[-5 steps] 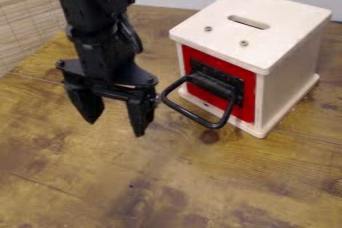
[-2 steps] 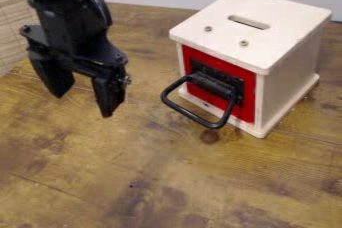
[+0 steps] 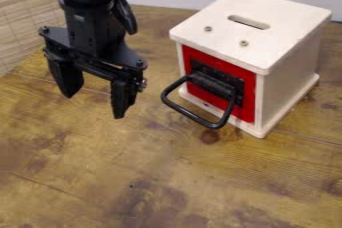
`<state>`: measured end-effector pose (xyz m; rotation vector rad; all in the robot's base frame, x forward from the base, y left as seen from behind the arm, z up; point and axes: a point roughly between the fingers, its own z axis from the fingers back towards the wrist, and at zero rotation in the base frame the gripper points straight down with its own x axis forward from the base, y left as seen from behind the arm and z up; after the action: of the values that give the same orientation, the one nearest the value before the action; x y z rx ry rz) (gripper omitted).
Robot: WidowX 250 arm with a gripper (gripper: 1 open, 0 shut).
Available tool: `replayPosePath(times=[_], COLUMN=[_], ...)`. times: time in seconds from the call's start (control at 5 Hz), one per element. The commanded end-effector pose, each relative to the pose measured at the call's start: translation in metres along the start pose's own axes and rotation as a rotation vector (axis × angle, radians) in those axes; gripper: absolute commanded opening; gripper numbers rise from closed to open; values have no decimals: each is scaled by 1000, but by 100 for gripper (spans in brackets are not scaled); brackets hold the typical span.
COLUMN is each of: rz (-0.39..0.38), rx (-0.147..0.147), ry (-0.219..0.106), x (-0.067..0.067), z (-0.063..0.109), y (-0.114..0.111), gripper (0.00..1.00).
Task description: Close the drawer
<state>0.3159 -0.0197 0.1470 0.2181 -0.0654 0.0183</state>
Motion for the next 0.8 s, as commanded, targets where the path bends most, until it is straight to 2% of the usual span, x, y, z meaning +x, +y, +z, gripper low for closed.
replayPosePath(times=[0.0, 0.2, 0.4, 0.6], rz=[-46, -51, -58, -15], rx=[-62, -103, -122, -118], ry=[-115, -142, -143, -113], x=[-5, -7, -6, -3], z=[28, 21, 18, 12], y=[-5, 2, 10, 15], gripper=[100, 100, 100, 100])
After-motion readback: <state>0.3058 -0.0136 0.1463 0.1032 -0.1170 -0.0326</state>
